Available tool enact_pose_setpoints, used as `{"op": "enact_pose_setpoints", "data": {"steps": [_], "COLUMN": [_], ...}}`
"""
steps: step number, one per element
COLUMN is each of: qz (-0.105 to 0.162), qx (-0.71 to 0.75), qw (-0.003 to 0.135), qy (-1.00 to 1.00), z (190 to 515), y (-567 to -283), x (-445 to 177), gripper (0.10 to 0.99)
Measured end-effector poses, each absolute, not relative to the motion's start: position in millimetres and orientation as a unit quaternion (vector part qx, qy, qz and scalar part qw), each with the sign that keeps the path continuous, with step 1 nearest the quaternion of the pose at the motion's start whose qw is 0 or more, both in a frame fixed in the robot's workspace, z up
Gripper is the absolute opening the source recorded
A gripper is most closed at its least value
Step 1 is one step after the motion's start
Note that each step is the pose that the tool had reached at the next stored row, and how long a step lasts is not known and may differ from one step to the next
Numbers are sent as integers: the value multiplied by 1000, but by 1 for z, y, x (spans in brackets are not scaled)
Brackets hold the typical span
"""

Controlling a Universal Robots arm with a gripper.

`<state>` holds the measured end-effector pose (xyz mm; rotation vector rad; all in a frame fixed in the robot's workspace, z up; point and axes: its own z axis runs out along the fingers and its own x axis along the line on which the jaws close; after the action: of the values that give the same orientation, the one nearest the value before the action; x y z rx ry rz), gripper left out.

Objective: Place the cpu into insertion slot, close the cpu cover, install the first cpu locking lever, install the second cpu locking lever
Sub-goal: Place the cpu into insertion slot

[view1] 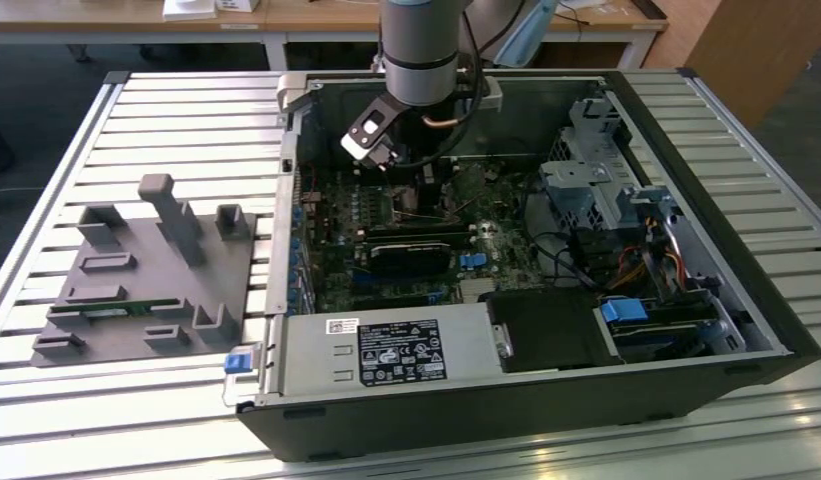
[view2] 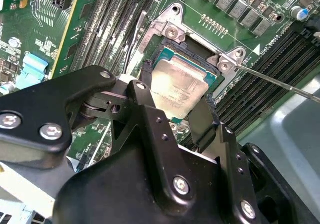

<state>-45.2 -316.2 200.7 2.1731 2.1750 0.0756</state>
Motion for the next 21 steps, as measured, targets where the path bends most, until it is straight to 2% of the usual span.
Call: {"op": "enact_pose_setpoints", "data": {"steps": [21], "qz": [24], "qx": [706], "qw": [33], "qy": [707], "z": [192], "y": [-316], "x": [-45], "gripper": [537]}}
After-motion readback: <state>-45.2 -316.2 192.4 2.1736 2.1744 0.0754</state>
